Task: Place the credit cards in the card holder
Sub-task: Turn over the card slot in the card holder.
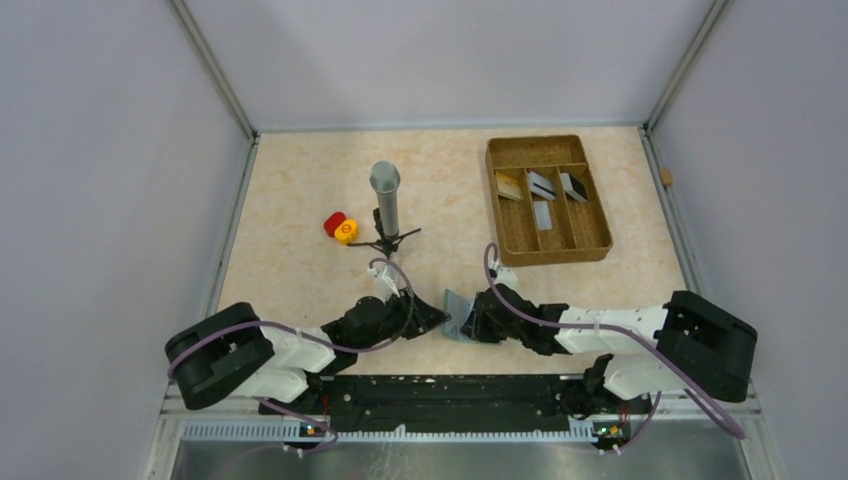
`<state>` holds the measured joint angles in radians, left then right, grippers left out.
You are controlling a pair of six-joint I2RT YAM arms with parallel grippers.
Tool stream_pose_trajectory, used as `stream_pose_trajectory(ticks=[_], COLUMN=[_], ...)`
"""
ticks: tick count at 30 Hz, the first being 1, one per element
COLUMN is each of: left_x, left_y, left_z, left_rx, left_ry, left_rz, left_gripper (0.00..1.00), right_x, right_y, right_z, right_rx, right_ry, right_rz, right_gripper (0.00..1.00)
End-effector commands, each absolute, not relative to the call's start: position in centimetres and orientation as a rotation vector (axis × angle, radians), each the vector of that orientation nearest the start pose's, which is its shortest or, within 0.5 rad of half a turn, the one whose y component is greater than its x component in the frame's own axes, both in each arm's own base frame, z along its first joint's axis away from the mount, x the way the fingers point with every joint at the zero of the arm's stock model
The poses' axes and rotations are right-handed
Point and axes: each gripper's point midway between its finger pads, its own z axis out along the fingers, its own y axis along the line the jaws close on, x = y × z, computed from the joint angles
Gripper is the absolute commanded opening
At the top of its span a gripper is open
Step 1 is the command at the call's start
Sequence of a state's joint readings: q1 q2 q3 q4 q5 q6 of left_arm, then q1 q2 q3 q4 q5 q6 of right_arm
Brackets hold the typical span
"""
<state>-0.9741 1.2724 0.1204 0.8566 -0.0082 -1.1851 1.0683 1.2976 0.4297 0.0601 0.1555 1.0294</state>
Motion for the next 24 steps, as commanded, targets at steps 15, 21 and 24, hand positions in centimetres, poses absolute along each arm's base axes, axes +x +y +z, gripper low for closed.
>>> stream_pose_trajectory(ticks=[15, 21, 24], left_x=[15.4, 15.5, 15.5], left_y=[-33.2, -33.6, -33.7], left_z=[10.5, 10.6, 10.8], left_rx=[-0.098, -0.063, -0.045], left_ry=[2.068, 2.068, 2.058], left_rz=[-1.572, -1.563, -1.564], left_gripper=[0.32, 0.37, 0.43], right_x=[13.9, 14.1, 13.9], right_y=[25.3, 23.5, 22.9], right_z=[2.0, 1.6, 1.0], right_rx=[0.101, 0.160, 0.193], right_ry=[2.514, 2.514, 2.527], right_rz=[0.731, 0.653, 0.634], right_gripper=[0.20, 0.20, 0.20])
